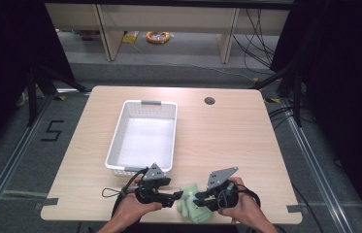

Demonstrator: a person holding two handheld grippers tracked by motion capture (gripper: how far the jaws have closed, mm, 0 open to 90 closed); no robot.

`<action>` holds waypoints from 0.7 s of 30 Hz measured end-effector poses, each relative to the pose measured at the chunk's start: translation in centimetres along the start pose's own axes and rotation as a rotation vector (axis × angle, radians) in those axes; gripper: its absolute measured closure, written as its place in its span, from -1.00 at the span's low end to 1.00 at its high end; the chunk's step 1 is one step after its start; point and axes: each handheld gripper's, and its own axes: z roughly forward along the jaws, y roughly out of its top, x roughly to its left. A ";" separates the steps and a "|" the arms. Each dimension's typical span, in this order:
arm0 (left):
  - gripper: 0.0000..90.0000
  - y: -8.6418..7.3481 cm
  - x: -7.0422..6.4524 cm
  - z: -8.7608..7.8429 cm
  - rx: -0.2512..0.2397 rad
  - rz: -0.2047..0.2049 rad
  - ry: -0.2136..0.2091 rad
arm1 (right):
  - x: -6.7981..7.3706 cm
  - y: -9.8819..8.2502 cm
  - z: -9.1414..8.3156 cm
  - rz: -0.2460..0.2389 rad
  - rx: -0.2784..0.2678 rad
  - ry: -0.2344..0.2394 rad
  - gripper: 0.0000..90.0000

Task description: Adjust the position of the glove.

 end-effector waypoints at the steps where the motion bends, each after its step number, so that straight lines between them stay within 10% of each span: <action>1: -0.21 0.1 0.0 0.2 0.017 0.007 -0.011 | 0.1 -0.1 -0.3 0.004 -0.012 -0.023 0.49; 10: -0.10 1.1 -0.2 2.2 0.069 0.040 -0.064 | 2.2 -2.6 -2.5 0.108 -0.018 -0.143 0.28; 21: 0.03 1.1 0.6 3.9 0.128 0.025 -0.092 | 2.6 -3.6 -1.1 0.147 0.033 -0.121 0.29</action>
